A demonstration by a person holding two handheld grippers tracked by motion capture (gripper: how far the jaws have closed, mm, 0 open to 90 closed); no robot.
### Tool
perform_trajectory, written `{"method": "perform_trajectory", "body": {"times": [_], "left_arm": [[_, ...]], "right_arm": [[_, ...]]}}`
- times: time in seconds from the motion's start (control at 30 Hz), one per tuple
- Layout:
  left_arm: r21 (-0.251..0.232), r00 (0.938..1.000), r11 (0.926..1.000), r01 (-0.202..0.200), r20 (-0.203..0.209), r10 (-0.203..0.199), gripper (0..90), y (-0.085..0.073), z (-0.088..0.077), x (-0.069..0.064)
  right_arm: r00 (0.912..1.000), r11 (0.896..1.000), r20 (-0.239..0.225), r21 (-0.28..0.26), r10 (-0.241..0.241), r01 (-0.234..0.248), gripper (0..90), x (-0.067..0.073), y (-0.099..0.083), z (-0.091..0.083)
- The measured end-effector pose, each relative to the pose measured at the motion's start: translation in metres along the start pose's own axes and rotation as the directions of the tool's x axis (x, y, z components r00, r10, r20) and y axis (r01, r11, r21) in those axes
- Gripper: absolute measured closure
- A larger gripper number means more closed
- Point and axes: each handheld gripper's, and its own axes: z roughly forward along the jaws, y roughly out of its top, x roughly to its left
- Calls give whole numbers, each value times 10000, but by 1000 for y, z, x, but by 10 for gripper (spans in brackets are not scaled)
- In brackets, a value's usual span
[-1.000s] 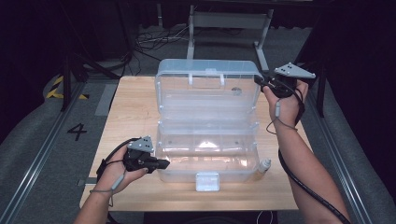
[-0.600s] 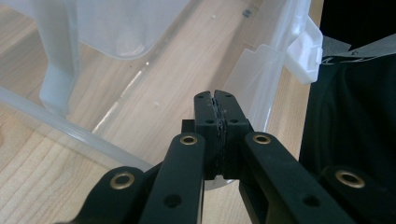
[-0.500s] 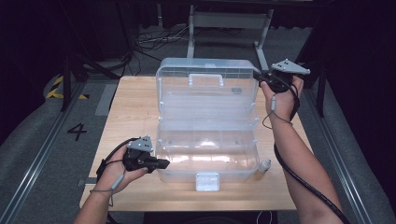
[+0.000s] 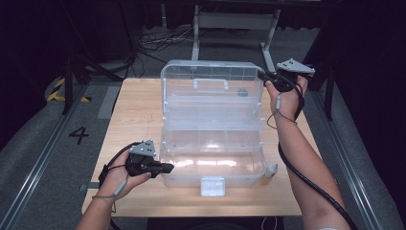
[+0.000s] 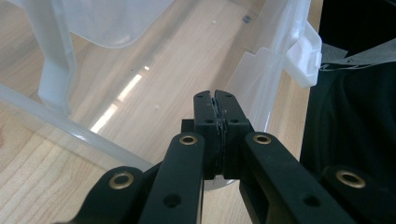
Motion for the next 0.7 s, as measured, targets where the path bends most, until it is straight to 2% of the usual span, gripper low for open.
{"method": "perform_trajectory", "body": {"times": [0.37,0.7], "left_arm": [[-414,9995,9991,-2,-329,-12,891,-5,0,-4],[-653,9992,9977,173,-341,-196,891,-7,1,-5]], "right_arm": [[9996,9998,-217,-21,-207,206,818,-7,-3,14],[9992,9994,-272,144,-303,307,826,-12,-7,26]]}}
